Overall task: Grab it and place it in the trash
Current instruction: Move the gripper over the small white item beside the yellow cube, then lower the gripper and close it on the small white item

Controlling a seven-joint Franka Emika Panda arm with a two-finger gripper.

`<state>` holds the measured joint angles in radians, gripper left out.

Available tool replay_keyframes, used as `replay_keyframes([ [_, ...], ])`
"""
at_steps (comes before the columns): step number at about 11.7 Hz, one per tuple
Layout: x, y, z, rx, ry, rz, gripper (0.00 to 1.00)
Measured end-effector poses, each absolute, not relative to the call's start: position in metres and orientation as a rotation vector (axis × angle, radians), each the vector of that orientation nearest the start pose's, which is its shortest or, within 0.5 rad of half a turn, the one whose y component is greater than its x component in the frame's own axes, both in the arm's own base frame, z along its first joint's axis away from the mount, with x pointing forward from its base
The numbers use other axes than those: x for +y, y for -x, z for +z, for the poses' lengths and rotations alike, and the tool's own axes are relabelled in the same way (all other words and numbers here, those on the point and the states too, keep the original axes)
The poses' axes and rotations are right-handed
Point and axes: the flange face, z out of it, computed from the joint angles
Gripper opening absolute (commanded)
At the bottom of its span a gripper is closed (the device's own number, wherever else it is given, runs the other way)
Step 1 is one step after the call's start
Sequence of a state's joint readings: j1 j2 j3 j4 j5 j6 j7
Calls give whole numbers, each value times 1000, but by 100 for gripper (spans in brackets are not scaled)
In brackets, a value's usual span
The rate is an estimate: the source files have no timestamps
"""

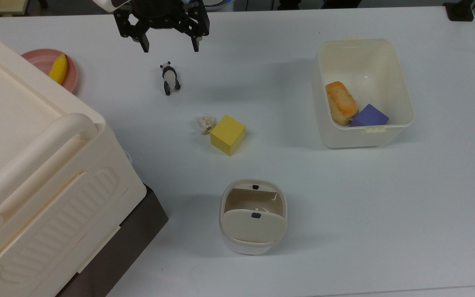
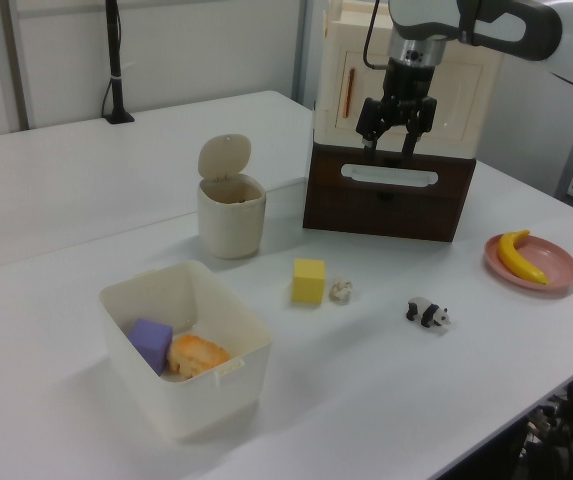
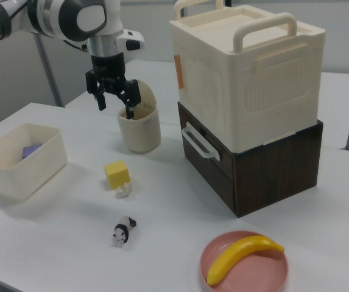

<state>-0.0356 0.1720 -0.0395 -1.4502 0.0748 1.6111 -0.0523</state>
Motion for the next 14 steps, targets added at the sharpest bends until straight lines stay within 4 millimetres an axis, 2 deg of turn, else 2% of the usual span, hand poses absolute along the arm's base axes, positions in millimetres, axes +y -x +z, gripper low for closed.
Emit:
replay_keyframes([
  [5, -33, -609, 582, 32, 3072, 21, 100],
  [7, -28, -611, 567, 19, 3069, 65, 100],
  [10, 5, -631, 502, -151, 3181, 196, 100],
  [12, 29, -638, 457, -537, 3209, 334, 100],
  [14, 31, -638, 433, -844, 3149, 432, 100],
])
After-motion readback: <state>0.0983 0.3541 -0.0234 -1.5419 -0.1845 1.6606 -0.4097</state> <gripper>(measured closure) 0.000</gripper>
